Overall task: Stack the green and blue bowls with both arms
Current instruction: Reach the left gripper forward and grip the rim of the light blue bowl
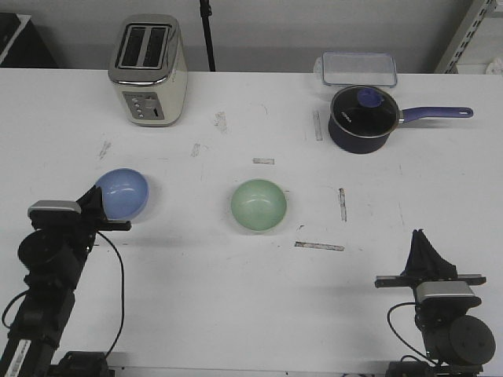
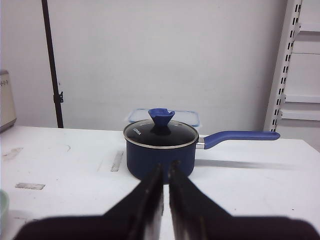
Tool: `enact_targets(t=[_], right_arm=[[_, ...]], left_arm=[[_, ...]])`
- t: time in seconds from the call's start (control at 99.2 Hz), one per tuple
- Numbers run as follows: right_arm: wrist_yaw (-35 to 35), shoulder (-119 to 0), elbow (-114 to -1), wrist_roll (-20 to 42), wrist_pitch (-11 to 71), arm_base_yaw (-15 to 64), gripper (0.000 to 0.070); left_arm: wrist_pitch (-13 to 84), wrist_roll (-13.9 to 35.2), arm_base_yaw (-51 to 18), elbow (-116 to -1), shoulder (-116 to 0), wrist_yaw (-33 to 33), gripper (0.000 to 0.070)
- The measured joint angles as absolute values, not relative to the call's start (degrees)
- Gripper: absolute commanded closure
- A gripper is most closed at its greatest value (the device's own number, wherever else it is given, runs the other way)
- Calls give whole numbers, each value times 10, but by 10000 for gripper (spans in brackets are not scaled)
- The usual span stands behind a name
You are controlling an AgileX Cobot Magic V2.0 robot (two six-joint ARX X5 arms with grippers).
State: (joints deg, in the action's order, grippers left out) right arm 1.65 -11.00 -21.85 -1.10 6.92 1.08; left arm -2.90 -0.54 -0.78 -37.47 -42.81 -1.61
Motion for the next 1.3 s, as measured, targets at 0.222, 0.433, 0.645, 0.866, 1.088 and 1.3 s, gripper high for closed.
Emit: enact_targets(t=[0.222,0.433,0.645,0.866,1.088,1.3], right_arm=[[17,-110,-218,-11,69,11,690],[17,-110,-218,-11,69,11,690],[17,-110,-218,-11,69,11,690],[17,-110,-218,-11,69,11,690],[17,-110,-218,-11,69,11,690],[17,-110,-218,-11,69,11,690]], left_arm=[[40,-5,-8,-449,-524,-16,699],[114,2,3,-511,-602,-16,699],[260,124,39,-611,-669,5,699],[347,194,100,-659,-735,109,698],[374,216,171,-663,-772,189,549],[376,218,209,-663,-788,189,343]])
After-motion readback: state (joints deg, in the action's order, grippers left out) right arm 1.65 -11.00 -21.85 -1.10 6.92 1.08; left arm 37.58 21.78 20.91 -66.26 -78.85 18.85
